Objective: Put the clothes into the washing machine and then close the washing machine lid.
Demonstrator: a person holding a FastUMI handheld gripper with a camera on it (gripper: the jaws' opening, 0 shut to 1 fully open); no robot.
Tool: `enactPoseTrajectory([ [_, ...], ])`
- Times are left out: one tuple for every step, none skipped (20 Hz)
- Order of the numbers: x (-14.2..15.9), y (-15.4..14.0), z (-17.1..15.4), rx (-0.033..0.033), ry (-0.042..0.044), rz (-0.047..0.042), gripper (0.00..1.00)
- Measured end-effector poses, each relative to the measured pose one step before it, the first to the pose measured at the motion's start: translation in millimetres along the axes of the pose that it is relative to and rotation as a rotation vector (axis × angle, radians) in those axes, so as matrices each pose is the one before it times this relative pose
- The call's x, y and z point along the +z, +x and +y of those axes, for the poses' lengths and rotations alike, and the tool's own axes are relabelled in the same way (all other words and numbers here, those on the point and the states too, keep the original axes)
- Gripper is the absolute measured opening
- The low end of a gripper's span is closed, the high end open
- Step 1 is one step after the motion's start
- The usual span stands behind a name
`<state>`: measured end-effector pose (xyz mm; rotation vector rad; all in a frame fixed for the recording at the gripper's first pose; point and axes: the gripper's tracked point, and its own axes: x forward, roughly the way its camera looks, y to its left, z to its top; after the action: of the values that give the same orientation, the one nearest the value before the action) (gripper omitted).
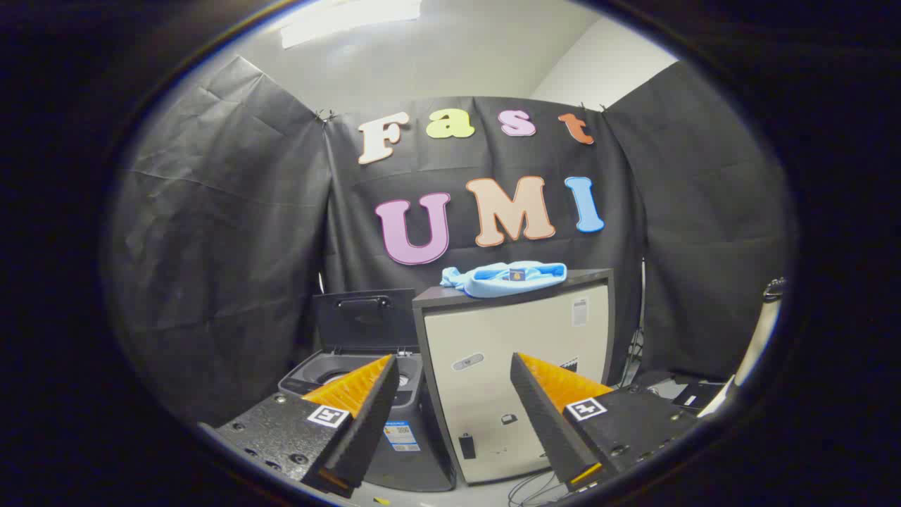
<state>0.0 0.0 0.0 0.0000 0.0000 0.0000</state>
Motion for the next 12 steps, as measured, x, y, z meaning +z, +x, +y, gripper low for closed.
enactPoseTrajectory([
  [-0.11, 0.70, 0.52, -0.00062, 0.00235, 0.00073, 0.96],
  [0.68, 1.36, 0.14, -0.00022, 0.00300, 0.00085, 0.96],
  [-1.32, 1.65, -0.48, -0.00066, 0.00174, 0.00073, 0.96],
  [0.38, 1.99, 0.34, -0.00053, 0.00066, 0.00196, 0.96],
  [-0.42, 1.65, -0.57, -0.00201, -0.00163, 0.00226, 0.96],
  [0.12, 1.77, -0.72, -0.00368, -0.00165, 0.00381, 0.96],
  [-0.90, 2.70, -0.49, -0.00225, 0.00093, 0.00238, 0.96],
  [0.73, 2.52, -0.48, -0.00346, 0.00152, 0.00195, 0.96],
  [0.32, 2.62, -0.39, -0.00286, 0.00330, 0.00394, 0.96],
  [0.41, 2.99, -0.34, -0.00080, 0.00103, 0.00530, 0.96],
  [-0.79, 2.88, -1.12, -0.00432, 0.00214, 0.00328, 0.96],
  [0.62, 2.81, -1.00, -0.00330, 0.00953, 0.00264, 0.96],
])
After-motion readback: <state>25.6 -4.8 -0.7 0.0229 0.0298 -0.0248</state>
